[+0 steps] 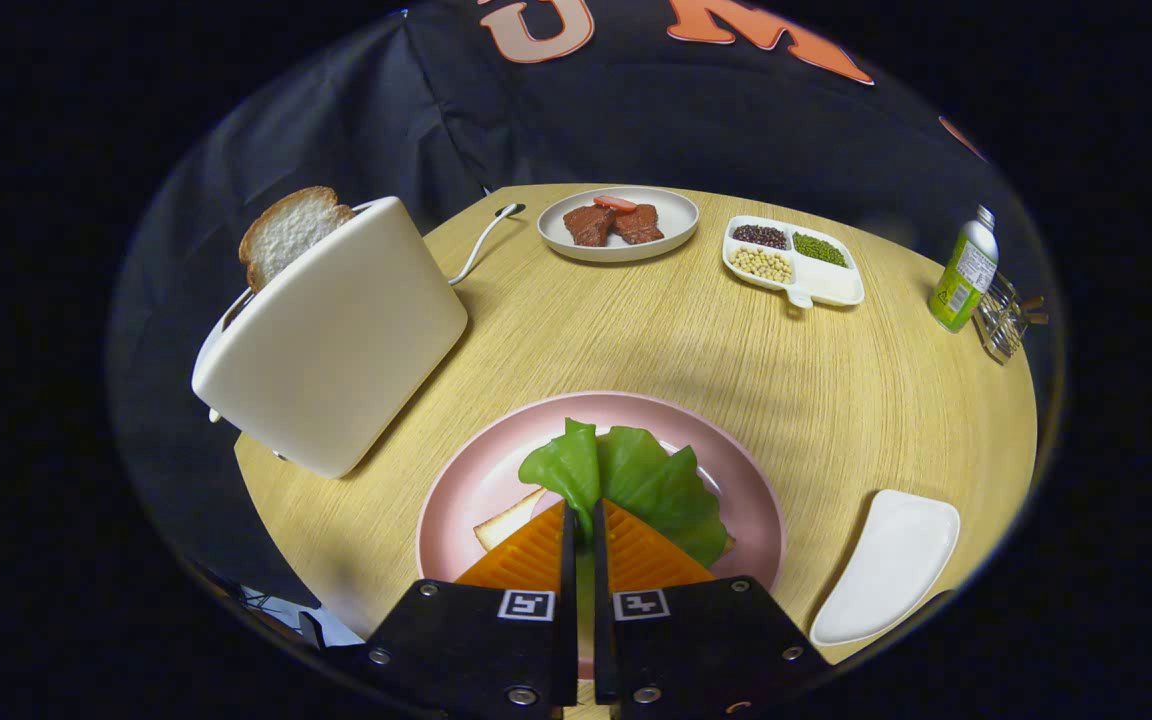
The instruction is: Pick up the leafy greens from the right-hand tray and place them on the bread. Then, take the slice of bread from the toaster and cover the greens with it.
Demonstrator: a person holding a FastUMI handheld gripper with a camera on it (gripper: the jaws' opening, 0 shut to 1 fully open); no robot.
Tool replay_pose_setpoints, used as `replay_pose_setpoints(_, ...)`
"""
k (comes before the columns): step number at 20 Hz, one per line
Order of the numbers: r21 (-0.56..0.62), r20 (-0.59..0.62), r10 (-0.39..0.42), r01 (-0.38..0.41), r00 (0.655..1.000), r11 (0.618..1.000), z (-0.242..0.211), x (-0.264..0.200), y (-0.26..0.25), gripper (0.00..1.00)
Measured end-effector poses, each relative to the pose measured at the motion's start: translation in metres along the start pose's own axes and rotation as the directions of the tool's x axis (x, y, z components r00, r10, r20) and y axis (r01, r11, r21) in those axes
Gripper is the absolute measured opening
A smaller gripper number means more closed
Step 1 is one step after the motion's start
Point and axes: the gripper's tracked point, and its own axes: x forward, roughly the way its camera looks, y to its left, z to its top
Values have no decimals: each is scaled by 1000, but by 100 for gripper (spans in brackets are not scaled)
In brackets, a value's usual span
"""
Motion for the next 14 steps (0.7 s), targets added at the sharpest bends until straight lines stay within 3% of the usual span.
replay_pose_setpoints(6,8,62,12,-13,998,1000,26,-16,7,26)
replay_pose_setpoints(10,37,90,94,-98,991,995,54,-38,31,49)
replay_pose_setpoints(11,40,99,109,-113,989,993,63,-43,37,60)
replay_pose_setpoints(14,36,115,146,-151,983,988,84,-55,54,79)
